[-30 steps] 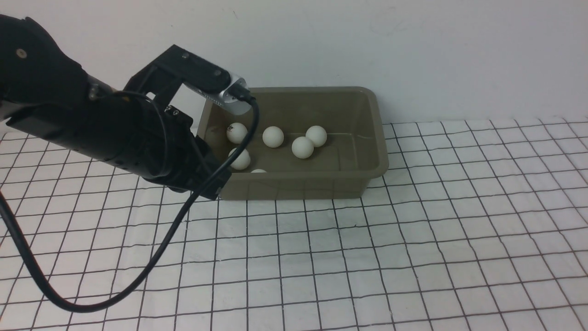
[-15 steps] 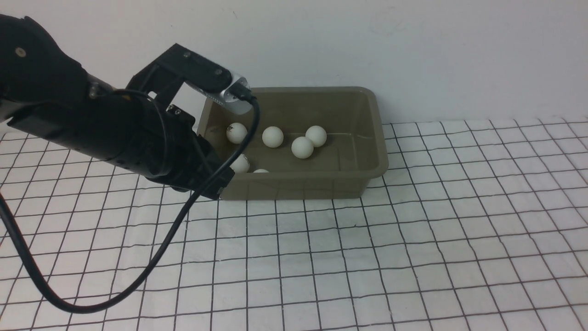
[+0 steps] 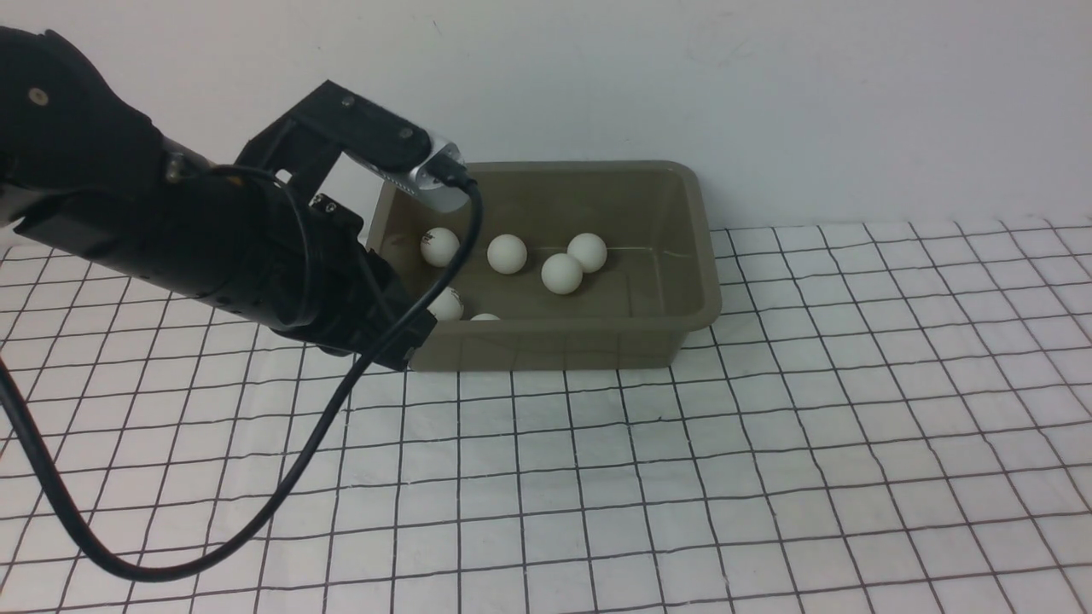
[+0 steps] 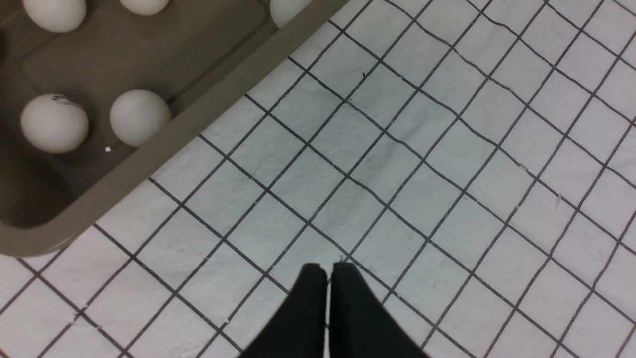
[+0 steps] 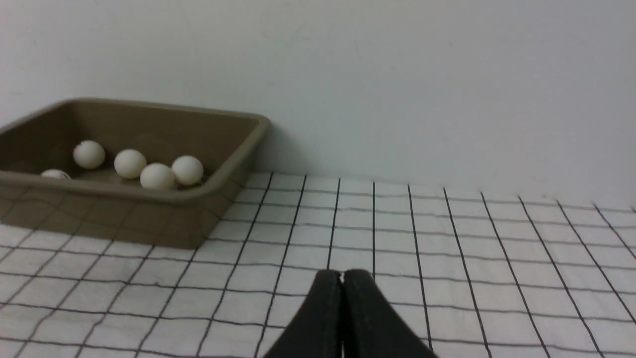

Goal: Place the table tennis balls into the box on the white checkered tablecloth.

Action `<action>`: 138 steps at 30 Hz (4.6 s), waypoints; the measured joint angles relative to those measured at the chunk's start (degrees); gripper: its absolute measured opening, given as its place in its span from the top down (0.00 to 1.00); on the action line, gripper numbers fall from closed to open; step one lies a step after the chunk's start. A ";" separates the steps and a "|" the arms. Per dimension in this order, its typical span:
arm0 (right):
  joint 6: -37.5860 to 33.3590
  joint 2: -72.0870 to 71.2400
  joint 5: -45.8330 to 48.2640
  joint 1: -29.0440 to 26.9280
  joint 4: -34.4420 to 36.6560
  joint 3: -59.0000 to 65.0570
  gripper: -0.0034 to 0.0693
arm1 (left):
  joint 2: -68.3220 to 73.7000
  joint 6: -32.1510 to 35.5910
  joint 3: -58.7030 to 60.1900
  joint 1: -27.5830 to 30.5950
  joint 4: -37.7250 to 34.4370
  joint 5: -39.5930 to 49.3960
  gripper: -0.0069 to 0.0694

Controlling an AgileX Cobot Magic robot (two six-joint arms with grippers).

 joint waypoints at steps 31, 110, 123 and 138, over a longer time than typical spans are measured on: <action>0.05 -5.09 -2.99 -0.97 -2.44 12.85 0.97 | 0.00 0.07 0.00 0.00 -1.41 -0.06 0.91; 0.16 -5.09 -2.88 -1.02 -2.37 12.85 0.97 | -30.58 -25.35 6.31 17.64 32.00 6.00 0.91; 0.16 -5.09 -2.88 -1.02 -2.37 12.85 0.97 | -61.32 -25.75 40.87 27.54 25.51 -14.81 0.91; 0.16 -5.09 -2.88 -1.02 -2.37 12.85 0.97 | -76.86 -28.43 65.92 29.06 22.78 -25.28 0.91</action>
